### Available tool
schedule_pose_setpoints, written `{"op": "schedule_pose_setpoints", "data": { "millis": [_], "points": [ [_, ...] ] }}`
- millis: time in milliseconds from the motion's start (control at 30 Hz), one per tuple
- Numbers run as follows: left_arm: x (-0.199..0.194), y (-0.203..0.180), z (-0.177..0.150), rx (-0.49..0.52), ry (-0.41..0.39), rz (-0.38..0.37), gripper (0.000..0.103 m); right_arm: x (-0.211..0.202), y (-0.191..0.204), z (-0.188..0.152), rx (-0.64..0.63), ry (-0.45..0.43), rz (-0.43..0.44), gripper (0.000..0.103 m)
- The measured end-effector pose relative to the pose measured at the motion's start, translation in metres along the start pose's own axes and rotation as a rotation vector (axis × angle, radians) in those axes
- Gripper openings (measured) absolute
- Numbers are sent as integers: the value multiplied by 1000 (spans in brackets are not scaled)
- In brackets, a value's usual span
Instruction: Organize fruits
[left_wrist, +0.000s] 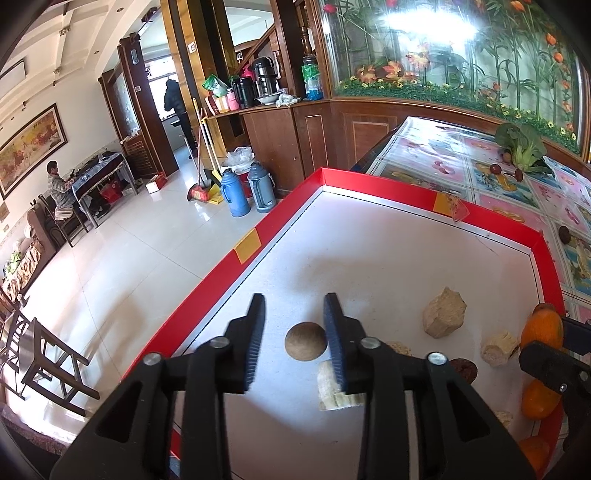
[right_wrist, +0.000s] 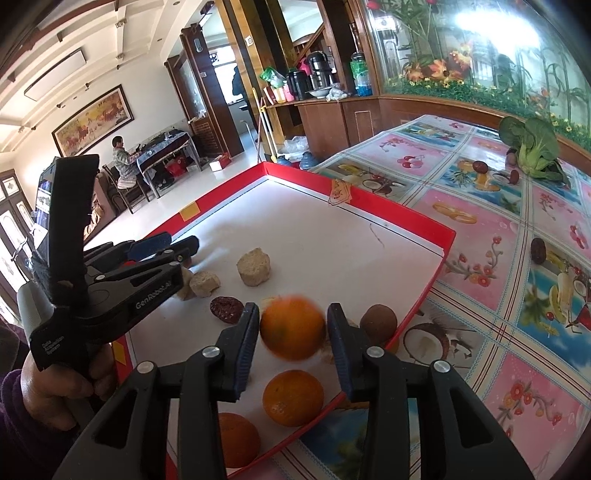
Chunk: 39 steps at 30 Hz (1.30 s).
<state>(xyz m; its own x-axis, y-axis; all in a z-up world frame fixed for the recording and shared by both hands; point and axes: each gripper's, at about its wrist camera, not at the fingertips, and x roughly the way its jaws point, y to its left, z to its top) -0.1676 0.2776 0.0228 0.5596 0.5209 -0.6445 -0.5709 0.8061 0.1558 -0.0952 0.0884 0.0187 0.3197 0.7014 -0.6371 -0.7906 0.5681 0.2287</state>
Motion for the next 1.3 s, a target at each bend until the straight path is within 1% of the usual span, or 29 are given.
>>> {"op": "schedule_pose_setpoints", "data": {
  "millis": [67,100,200,233,267,333,400,467,567,633,700,800,900,1000,1167,1300],
  "points": [
    [0,1,0,-3,1,3,46,-2,1,0,-6,-9,6,45],
    [0,2,0,-7,1,7,48,-3,2,1,-8,-14,11,45],
    [-1,5,0,-21,3,7,61,-14,3,2,-12,-65,28,46],
    [-2,7,1,-29,6,4,72,-19,2,3,-11,-84,30,47],
    [-4,9,1,-37,1,2,78,-22,1,3,-6,-104,30,51],
    [-10,12,2,-40,-25,15,79,-29,-3,5,16,-142,25,54],
    [-20,11,4,-47,-50,24,83,-35,-10,7,46,-168,18,54],
    [-29,16,6,-71,-73,20,93,-39,-18,10,77,-189,-2,56],
    [-44,20,9,-100,-106,-5,100,-46,-30,12,129,-223,-27,59],
    [-55,21,11,-101,-129,-12,103,-50,-33,12,142,-236,-45,64],
    [-67,16,14,-98,-156,-22,103,-55,-34,11,145,-257,-62,72],
    [-86,16,16,-99,-190,-19,103,-61,-36,10,138,-288,-96,78],
    [-104,17,15,-102,-226,-5,103,-67,-39,9,145,-312,-114,78],
    [-119,18,14,-105,-252,-14,103,-72,-44,9,156,-334,-138,79],
    [-149,22,7,-72,-320,-94,103,-82,-54,7,195,-375,-165,79],
    [-170,20,2,-38,-360,-123,103,-92,-58,4,213,-408,-196,79]
  ]
}}
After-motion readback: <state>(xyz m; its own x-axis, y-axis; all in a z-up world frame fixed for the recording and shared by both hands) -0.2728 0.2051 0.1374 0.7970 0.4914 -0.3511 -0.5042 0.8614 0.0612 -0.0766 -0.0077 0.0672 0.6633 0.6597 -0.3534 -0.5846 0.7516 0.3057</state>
